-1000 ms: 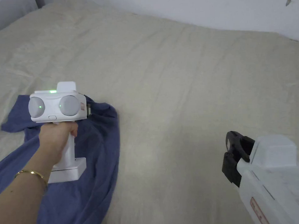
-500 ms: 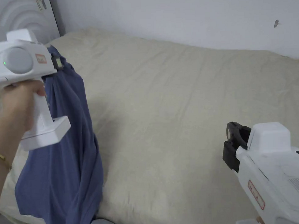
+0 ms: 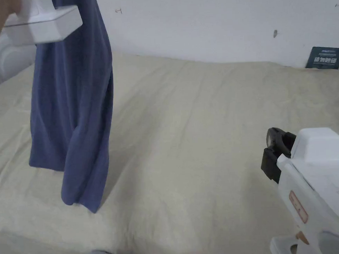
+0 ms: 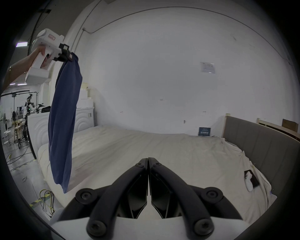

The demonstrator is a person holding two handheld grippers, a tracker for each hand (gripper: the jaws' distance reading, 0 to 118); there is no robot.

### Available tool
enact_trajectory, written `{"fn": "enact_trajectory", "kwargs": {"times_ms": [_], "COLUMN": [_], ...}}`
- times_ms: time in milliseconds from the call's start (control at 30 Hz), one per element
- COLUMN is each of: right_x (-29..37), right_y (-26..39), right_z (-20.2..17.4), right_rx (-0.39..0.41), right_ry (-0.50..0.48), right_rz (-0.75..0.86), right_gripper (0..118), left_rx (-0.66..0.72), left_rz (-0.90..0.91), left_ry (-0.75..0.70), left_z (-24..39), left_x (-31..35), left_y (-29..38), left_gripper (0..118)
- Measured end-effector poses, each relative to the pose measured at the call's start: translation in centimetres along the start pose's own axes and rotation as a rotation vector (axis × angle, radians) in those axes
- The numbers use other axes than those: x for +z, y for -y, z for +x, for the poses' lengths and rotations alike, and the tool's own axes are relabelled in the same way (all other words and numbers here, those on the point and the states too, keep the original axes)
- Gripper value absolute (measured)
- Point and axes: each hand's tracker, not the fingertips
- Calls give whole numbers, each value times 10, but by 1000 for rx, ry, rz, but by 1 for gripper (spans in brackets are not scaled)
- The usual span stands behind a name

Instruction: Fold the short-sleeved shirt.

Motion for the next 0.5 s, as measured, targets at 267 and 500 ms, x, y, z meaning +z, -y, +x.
{"fn": "enact_trajectory", "kwargs": {"times_ms": [267, 500], "right_x": [3, 5], "right_y": [1, 6], "right_z": [40, 66], "right_rx": [-27, -85], "right_ry": [175, 316], "right_rz": [0, -13], "right_gripper": [0, 0], "left_rx": [32, -30], "left_rz": [8, -88], "left_ry": [182, 342], "left_z": [108, 155], "left_x": [-24, -92], "left_y": [-30, 28], "left_gripper": [0, 0]}}
